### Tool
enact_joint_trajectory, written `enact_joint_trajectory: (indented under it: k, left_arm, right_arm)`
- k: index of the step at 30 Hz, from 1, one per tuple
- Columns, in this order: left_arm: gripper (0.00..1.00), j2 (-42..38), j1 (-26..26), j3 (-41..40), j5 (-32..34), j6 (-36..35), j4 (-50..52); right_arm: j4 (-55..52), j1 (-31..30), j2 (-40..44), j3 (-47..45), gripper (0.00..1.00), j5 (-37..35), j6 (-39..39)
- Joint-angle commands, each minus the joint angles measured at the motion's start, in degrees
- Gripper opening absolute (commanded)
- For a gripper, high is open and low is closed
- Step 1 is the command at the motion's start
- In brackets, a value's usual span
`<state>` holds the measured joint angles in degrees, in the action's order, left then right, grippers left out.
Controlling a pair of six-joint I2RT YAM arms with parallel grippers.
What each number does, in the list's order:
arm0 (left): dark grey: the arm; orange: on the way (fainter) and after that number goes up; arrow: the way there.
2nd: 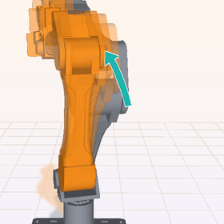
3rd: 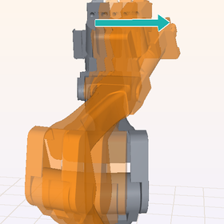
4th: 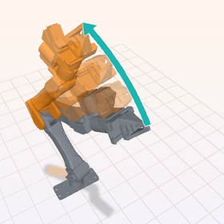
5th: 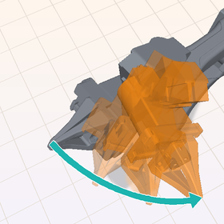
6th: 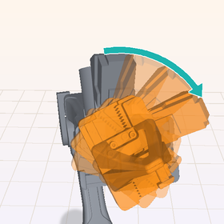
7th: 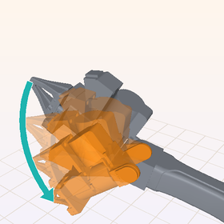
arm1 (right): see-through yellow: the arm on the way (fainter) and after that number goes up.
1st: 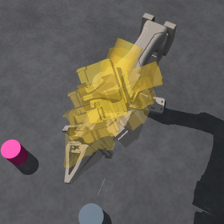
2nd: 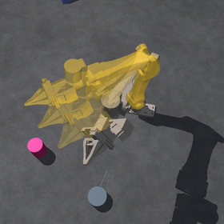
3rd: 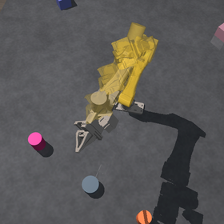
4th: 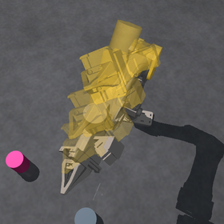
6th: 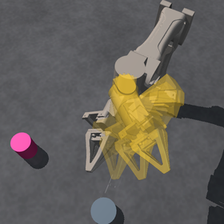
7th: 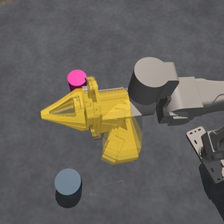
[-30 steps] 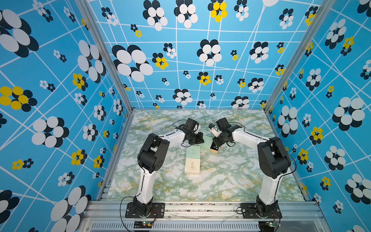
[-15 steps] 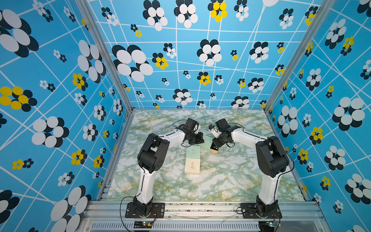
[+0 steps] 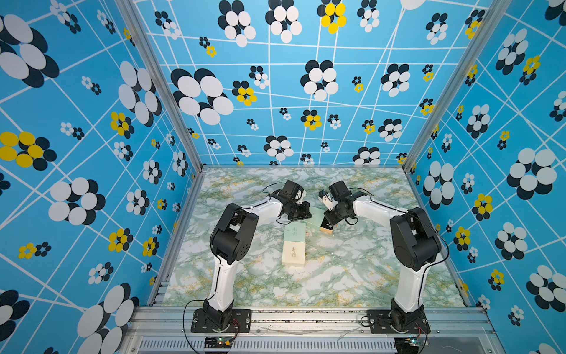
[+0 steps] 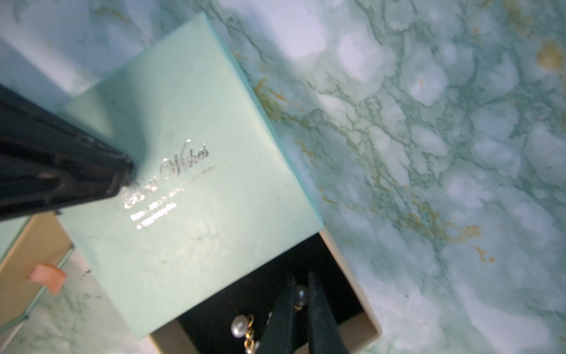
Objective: Take out the earrings from the drawer-style jewelry box
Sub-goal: Pick up the earring from the drawer.
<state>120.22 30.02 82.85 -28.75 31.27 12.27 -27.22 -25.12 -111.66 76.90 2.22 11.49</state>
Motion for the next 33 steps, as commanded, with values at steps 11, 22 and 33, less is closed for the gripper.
enact_joint_trajectory:
  k: [11, 22, 33]
  left_arm:
    - [0.0, -0.1, -0.7, -0.9, 1.9, -1.2, 5.1]
    - [0.0, -0.2, -0.7, -1.0, 1.9, -1.2, 5.2]
    - [0.0, -0.1, -0.7, -1.3, 1.8, -1.2, 4.8]
  right_arm:
    - [-1.7, -0.3, 2.5, 1.5, 0.01, 1.7, -3.0]
    - [-1.5, -0.2, 3.2, 0.9, 0.0, 1.9, -3.9]
    - [-2.1, -0.3, 3.4, 0.7, 0.0, 1.4, -5.2]
